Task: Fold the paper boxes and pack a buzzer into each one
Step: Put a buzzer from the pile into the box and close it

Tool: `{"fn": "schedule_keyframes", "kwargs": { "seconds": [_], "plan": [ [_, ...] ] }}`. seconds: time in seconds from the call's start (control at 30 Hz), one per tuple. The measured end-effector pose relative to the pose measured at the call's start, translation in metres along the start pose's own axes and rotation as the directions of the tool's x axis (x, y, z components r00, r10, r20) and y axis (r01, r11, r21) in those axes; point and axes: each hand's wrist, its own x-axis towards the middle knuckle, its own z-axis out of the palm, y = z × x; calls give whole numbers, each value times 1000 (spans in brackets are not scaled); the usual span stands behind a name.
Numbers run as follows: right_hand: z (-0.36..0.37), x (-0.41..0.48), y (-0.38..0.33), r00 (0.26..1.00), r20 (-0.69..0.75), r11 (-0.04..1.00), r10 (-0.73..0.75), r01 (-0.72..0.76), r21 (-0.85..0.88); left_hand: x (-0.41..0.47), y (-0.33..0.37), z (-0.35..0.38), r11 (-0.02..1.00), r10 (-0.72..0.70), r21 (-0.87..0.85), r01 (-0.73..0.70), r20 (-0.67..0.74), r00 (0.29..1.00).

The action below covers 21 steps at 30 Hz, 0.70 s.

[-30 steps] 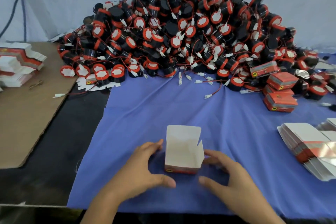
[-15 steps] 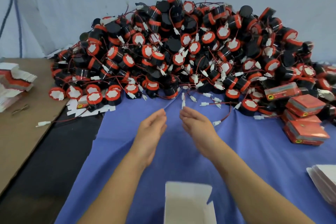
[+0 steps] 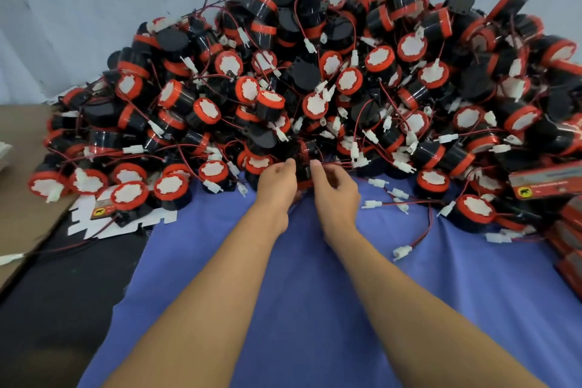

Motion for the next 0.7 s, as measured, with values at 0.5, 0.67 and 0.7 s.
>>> {"fn": "schedule_keyframes", "kwargs": {
  "seconds": [0.5, 0.67, 0.7],
  "plan": [
    [-128, -122, -76, 930, 358, 929, -84, -56, 366, -167, 21, -58, 970, -134, -135, 204, 407, 904],
    [-177, -177, -110, 877, 473, 945, -81, -83, 315, -232, 26, -82, 990, 9, -123, 69, 546, 838],
    [-185, -187, -117, 874, 481, 930, -67, -120, 348, -244, 25, -86, 995, 54, -95, -2, 539, 840]
  ]
}}
